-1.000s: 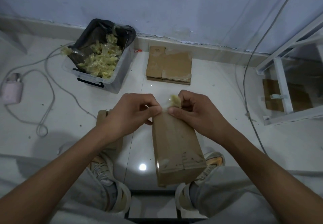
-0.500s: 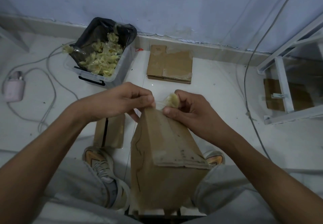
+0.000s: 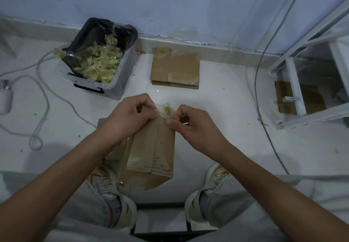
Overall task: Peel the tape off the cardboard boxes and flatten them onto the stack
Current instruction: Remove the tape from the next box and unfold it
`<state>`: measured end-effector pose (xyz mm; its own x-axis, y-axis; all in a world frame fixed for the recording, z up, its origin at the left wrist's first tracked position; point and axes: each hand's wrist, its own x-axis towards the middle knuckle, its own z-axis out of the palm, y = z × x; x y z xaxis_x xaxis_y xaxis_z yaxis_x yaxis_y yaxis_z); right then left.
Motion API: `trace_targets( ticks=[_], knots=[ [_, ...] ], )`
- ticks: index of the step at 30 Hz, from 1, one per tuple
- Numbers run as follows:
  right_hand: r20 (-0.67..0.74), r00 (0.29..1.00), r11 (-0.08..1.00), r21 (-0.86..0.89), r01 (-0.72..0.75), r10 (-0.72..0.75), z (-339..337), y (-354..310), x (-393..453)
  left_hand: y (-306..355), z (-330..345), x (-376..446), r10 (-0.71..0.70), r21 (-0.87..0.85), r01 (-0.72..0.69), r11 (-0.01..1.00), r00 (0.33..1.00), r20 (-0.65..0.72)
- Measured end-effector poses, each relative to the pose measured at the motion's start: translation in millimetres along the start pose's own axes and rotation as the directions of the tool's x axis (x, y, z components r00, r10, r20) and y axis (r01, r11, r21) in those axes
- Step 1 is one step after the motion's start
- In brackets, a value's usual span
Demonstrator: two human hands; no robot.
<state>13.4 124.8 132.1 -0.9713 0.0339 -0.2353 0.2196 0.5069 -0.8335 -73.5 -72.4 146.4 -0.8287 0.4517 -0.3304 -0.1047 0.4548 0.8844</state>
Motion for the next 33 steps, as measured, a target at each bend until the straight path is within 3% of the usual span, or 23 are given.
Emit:
trace_targets(
  ticks=[3, 8, 10, 12, 14, 18, 23, 30, 33],
  knots=[
    [-0.046, 0.993, 0.984, -0.15, 0.098, -0.106, 1.4, -3.2, 1.4, -2.2, 2.3, -2.5, 0.062, 0.027, -0.061, 0.998, 0.997, -0.042],
    [0.024, 0.983, 0.938, -0.297, 0.181, -0.182, -6.7, -0.4, 3.5, 5.7, 3.9, -7.3, 0.017, 0.0, -0.017, 1.0, 0.998, 0.054],
    [-0.011, 0.99, 0.974, -0.182, 0.134, -0.139, -11.3, -3.2, 2.2, 8.9, 2.1, -11.1, -0.036, -0.078, 0.045, 0.996, 0.993, 0.108],
    [-0.09, 0.995, 0.997, 0.061, 0.04, -0.034, -26.4, -5.6, 3.9, 11.2, -2.7, -15.5, -0.074, -0.149, 0.098, 0.984, 0.984, 0.161],
    [-0.113, 0.993, 0.994, 0.101, 0.036, -0.024, -47.9, -6.4, 7.1, 9.7, -11.5, -14.8, -0.096, -0.146, 0.112, 0.983, 0.989, 0.109],
    [-0.049, 0.995, 0.996, -0.004, 0.09, -0.09, -47.5, -13.1, 5.6, 8.7, -20.3, -9.5, -0.137, -0.178, 0.134, 0.975, 0.991, -0.003],
    [0.016, 0.981, 0.946, -0.262, 0.191, -0.193, -14.1, -11.5, 10.0, 14.1, -5.3, -10.6, -0.042, -0.106, 0.038, 0.994, 0.998, -0.037],
    [0.165, 0.934, 0.84, -0.408, 0.357, -0.317, -2.0, 5.4, 9.3, 9.3, 1.1, -12.4, 0.028, 0.031, -0.028, 0.999, 1.0, -0.007],
    [0.19, 0.9, 0.791, -0.428, 0.437, -0.393, -1.1, 5.9, 8.8, 9.9, 3.5, -12.3, 0.056, 0.009, -0.057, 0.998, 0.997, 0.051]
  ],
)
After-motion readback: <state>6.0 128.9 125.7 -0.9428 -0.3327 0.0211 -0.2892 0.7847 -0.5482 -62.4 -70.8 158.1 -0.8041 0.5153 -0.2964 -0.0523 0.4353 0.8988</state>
